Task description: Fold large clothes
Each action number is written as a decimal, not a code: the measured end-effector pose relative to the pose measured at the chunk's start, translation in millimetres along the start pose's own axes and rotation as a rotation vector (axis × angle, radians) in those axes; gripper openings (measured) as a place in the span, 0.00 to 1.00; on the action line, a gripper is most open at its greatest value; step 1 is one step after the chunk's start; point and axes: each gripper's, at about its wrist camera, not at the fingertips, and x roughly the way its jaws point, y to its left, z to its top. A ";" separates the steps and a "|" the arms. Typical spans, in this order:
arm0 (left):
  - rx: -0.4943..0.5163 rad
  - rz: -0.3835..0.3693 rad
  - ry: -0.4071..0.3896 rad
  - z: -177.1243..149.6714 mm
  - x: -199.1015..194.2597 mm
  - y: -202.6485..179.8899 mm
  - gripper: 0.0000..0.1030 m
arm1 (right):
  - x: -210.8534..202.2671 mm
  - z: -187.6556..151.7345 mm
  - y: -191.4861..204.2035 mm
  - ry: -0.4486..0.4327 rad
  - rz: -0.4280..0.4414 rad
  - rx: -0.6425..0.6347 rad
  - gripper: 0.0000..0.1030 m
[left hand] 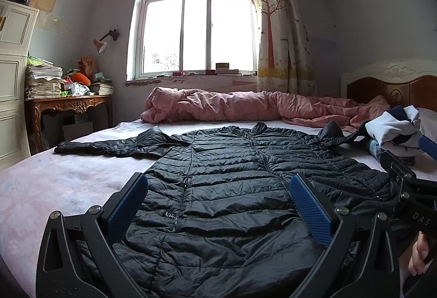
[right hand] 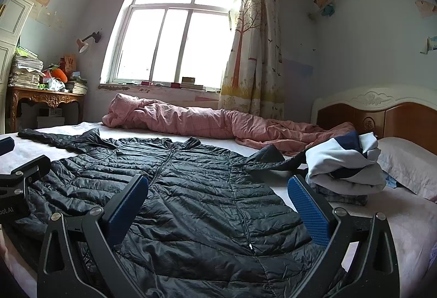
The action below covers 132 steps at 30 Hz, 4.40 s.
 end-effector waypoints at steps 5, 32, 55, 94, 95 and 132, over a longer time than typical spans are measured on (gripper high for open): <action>-0.001 0.000 0.000 0.1 0.1 -0.1 1.00 | -0.9 -0.3 -0.5 0.001 -0.002 0.001 1.00; 0.007 0.007 -0.003 0.9 -2.0 -0.4 1.00 | -0.5 -0.5 -1.8 0.004 0.000 0.006 1.00; 0.000 0.007 -0.102 3.5 -23.7 -0.4 1.00 | 2.6 1.3 2.7 0.032 -0.024 -0.024 1.00; 0.392 -0.128 0.431 -49.2 -24.5 -10.9 0.99 | -25.5 -30.6 7.4 0.523 0.341 -0.321 0.97; 0.396 -0.101 0.444 -52.2 -20.9 -9.1 0.99 | -19.4 -36.9 9.2 0.550 0.296 -0.349 0.94; 0.234 0.111 0.413 -22.0 -36.9 47.6 0.05 | 2.2 -25.0 -91.4 0.525 -0.005 -0.055 0.03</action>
